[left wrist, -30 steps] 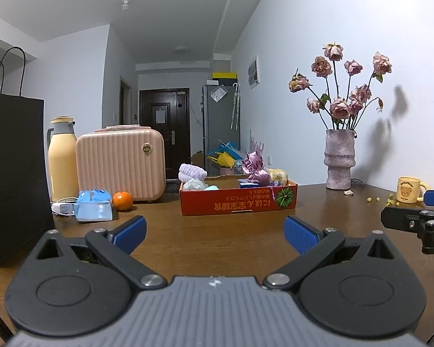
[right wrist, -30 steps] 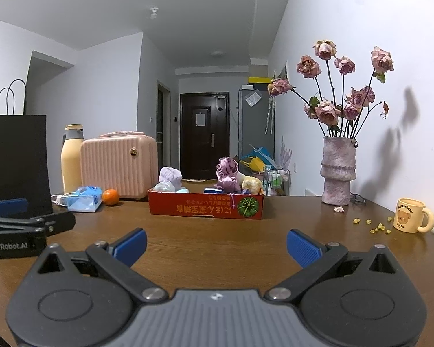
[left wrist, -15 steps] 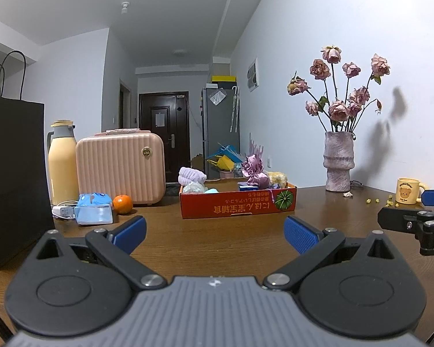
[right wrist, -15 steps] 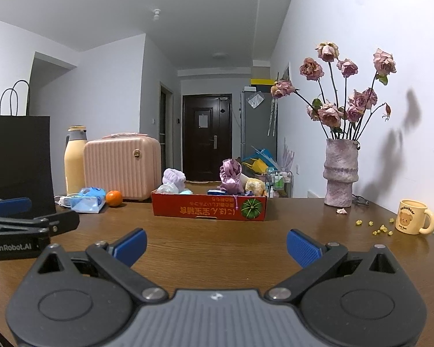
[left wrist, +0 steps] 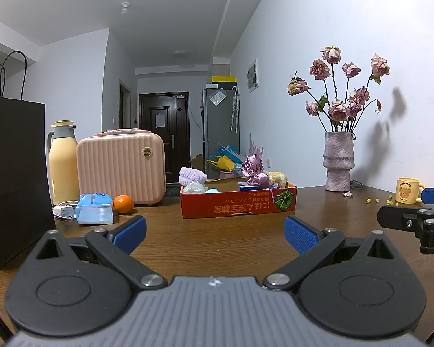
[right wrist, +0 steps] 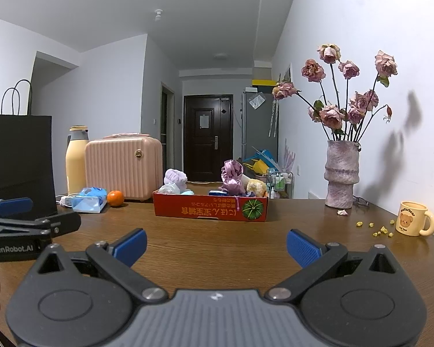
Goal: Organize soft objects
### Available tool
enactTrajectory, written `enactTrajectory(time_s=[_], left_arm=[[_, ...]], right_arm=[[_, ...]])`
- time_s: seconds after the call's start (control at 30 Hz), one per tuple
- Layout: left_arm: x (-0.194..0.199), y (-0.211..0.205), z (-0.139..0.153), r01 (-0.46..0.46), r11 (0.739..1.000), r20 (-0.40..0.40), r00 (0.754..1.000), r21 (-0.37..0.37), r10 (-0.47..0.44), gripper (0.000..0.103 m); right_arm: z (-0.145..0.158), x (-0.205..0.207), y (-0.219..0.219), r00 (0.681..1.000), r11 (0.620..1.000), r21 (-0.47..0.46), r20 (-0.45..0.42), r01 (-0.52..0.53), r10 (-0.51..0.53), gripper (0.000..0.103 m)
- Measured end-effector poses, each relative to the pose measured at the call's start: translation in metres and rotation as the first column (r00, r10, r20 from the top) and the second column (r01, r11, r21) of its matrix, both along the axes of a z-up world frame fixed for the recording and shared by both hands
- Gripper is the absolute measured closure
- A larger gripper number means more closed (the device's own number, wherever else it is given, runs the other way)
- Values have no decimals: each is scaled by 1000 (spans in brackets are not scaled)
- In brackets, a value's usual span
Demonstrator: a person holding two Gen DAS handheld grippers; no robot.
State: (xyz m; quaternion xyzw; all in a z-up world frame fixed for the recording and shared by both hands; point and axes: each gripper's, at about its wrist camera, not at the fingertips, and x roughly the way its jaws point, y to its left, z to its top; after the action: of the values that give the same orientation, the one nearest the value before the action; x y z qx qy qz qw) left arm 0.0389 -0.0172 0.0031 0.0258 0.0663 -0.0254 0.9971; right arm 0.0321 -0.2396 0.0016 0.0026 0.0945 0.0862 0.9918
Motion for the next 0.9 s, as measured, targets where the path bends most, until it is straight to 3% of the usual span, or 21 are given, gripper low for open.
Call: enactTrajectory(time_s=[0.9], left_arm=[[1,1,-2,-6,1000,-10,1000,-4,6,0]], right_arm=[[0,-2,2,1000,1000,-2,-1,0,0,0]])
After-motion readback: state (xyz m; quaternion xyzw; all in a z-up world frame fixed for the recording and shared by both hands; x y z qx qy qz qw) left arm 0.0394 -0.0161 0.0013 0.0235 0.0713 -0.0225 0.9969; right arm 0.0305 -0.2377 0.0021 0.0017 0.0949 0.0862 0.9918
